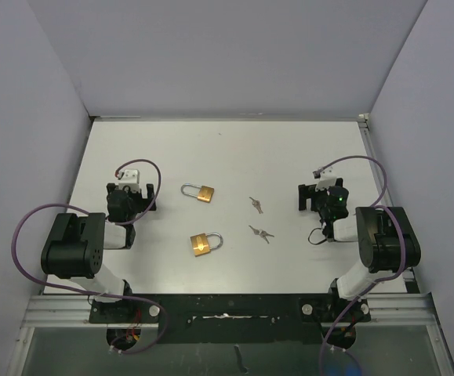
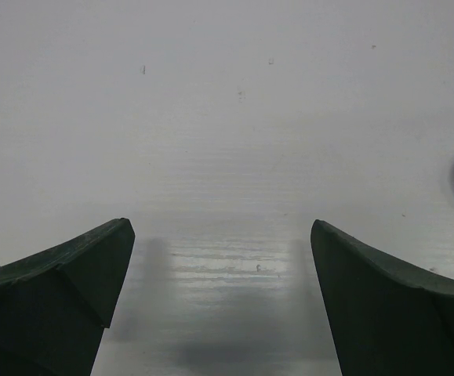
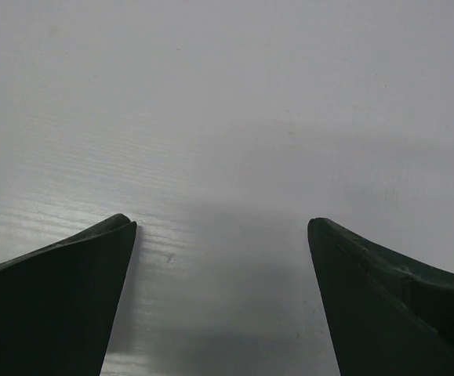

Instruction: Unlock with the key

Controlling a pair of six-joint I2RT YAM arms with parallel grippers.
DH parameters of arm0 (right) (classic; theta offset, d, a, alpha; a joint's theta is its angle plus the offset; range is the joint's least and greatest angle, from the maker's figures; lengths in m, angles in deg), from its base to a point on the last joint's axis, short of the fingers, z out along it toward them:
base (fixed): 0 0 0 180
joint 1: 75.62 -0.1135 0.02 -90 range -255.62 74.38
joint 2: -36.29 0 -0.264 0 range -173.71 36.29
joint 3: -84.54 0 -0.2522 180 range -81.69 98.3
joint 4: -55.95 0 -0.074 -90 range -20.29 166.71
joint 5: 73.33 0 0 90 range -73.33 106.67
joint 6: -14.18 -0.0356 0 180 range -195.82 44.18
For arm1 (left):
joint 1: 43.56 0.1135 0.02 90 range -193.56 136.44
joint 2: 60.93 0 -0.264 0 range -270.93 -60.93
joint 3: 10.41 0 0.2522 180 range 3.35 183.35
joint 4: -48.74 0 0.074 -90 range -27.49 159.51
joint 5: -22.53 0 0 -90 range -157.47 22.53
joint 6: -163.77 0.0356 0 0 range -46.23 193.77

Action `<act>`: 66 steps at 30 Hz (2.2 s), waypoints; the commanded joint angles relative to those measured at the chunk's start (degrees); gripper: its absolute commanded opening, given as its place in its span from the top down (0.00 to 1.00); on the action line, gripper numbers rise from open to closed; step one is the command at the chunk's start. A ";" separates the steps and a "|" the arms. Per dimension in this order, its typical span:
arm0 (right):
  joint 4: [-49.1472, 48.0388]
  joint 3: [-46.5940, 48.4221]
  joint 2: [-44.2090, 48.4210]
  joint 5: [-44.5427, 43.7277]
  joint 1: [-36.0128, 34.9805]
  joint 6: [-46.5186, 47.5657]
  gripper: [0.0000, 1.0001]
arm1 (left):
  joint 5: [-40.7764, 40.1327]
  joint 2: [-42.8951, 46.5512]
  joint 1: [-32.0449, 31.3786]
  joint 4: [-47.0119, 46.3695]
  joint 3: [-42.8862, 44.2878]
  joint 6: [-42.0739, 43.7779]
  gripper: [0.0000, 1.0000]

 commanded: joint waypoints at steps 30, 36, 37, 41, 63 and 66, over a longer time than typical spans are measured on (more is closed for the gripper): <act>54.15 28.09 15.16 -1.64 -24.24 -23.42 0.08 | 13.76 25.24 -6.95 35.66 18.53 -30.85 0.02; 58.26 31.72 9.50 -6.25 -29.98 -23.20 0.20 | 13.84 22.72 -10.35 39.44 22.84 -28.95 0.02; 59.19 32.80 8.42 -6.54 -30.43 -23.20 0.23 | 13.57 22.34 -10.94 40.04 23.42 -28.74 0.02; 63.15 36.61 4.92 -7.18 -31.47 -24.69 0.32 | 12.22 21.51 -12.42 41.23 24.55 -27.89 0.02; 64.06 39.73 -5.17 -0.83 -32.27 -30.49 0.37 | 9.72 19.74 -13.15 42.04 24.68 -25.86 0.02; 63.58 39.64 -5.97 -0.42 -32.31 -30.67 0.36 | 9.38 19.74 -13.15 42.08 24.44 -25.70 0.02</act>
